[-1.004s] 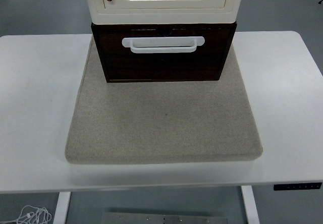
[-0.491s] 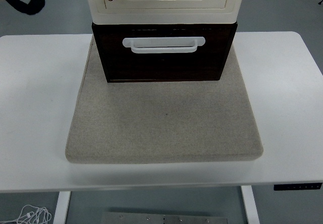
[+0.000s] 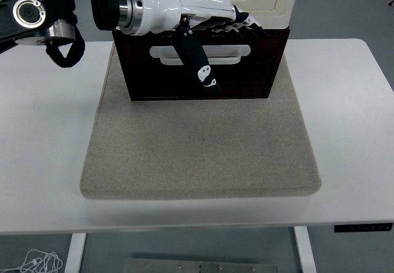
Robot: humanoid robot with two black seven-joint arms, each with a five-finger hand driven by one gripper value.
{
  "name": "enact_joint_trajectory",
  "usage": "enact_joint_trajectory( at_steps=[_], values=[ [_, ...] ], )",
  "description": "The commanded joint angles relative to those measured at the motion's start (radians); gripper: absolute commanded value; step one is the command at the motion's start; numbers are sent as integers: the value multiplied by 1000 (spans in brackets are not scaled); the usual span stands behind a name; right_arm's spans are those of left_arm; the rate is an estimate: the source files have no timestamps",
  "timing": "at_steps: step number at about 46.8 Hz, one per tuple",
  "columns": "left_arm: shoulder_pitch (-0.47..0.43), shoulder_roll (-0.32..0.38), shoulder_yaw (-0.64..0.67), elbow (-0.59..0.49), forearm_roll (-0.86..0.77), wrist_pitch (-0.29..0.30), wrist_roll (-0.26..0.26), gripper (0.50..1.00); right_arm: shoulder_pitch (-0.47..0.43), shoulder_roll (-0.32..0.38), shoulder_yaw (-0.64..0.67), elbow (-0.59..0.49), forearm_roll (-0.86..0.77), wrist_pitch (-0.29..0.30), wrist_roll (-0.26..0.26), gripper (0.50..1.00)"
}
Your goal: Open the drawer under the combination cabinet
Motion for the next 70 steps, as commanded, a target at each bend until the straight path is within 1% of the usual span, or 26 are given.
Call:
enact_joint_trajectory(
  at_steps=[1,7,18,24,30,36,42,46,53,70],
  values=[
    [-14,3,-1,1,11,-29,73,1000,0,0,0,0,0,-1,0,928],
    [-15,3,-2,1,11,-54,147,1000,0,0,0,-1,0,-1,0,926],
    [-14,-7,-1,6,10,-55,147,1000,0,0,0,0,0,1,0,928],
    [-11,-47,-2,17,10,-55,147,1000,0,0,0,-1,0,1,0,926],
    [-6,-53,1,23,13,-52,147,1000,0,0,0,0,0,1,0,926],
    [6,-69,4,49,16,-28,147,1000,0,0,0,0,0,-1,0,928],
    [17,-90,25,52,30,35,147,1000,0,0,0,-1,0,-1,0,926],
    [20,-106,40,55,39,60,147,1000,0,0,0,0,0,1,0,926],
    [54,-127,65,57,74,120,147,1000,0,0,0,0,0,1,0,926],
    [63,-129,73,124,77,127,147,1000,0,0,0,0,0,-1,0,926]
  ],
)
